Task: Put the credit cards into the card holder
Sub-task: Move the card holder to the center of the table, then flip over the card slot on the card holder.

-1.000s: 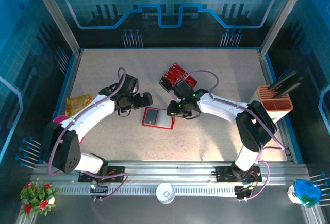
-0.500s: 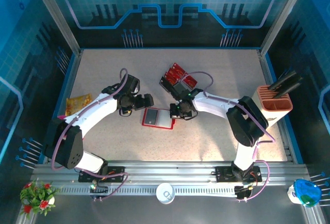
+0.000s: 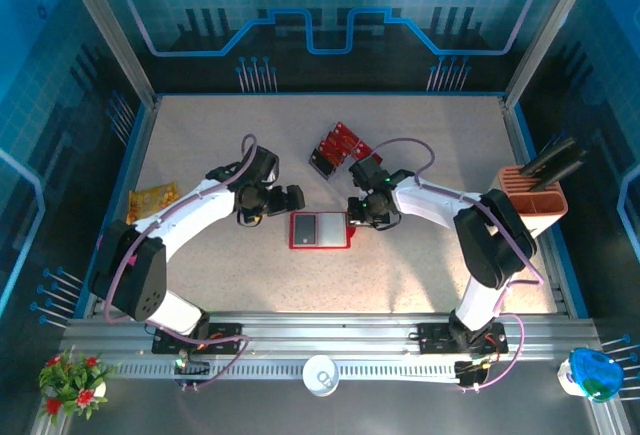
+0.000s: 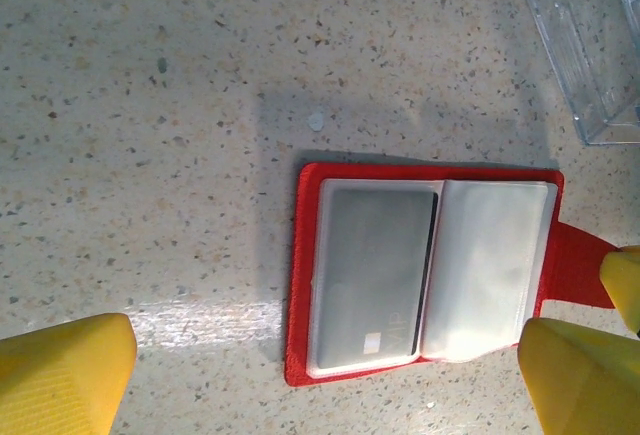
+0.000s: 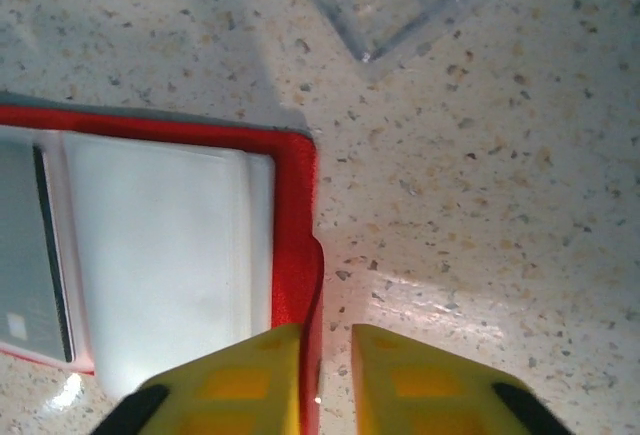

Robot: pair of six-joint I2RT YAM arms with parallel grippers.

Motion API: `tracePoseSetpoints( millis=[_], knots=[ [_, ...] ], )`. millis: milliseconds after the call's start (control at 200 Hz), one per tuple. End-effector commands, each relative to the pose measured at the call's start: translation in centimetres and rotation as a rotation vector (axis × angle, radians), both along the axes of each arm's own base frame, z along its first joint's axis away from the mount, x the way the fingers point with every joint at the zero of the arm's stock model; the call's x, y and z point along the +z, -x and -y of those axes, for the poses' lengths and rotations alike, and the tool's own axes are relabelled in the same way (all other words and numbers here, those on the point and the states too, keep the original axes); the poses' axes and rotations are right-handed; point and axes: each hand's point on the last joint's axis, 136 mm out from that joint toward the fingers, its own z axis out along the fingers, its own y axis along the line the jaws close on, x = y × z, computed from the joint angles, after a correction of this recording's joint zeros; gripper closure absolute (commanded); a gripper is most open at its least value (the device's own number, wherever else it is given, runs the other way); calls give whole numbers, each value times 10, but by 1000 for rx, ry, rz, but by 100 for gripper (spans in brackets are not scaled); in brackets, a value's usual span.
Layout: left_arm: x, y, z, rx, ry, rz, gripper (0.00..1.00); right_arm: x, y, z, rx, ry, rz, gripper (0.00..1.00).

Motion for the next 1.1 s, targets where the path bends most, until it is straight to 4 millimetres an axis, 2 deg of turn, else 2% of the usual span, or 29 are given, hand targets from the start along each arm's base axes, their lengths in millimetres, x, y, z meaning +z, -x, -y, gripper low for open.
tracePoseSetpoints(
  millis=[0, 235, 410, 625, 710, 820, 1096],
  knots=[
    [10, -8, 12, -26, 29, 18, 1, 17, 1, -6, 11, -59, 23, 77],
    [12, -14, 23, -44, 30, 24, 1, 52, 0, -11, -50, -139, 93, 77],
    [5, -12, 36, -55, 24, 6, 1, 59, -1, -29, -58, -214, 100, 80],
    [-8, -4, 54, -83, -3, -21, 1, 41, -7, -62, -32, -253, 52, 87],
    [-15, -1, 58, -88, -17, -36, 1, 30, -9, -66, -28, -233, 37, 89],
    [-23, 3, 60, -95, -37, -49, 1, 17, -14, -59, -34, -177, 40, 92],
    [-42, 13, 58, -95, -71, -78, 1, 0, -18, -31, -34, -120, 29, 93]
  ],
)
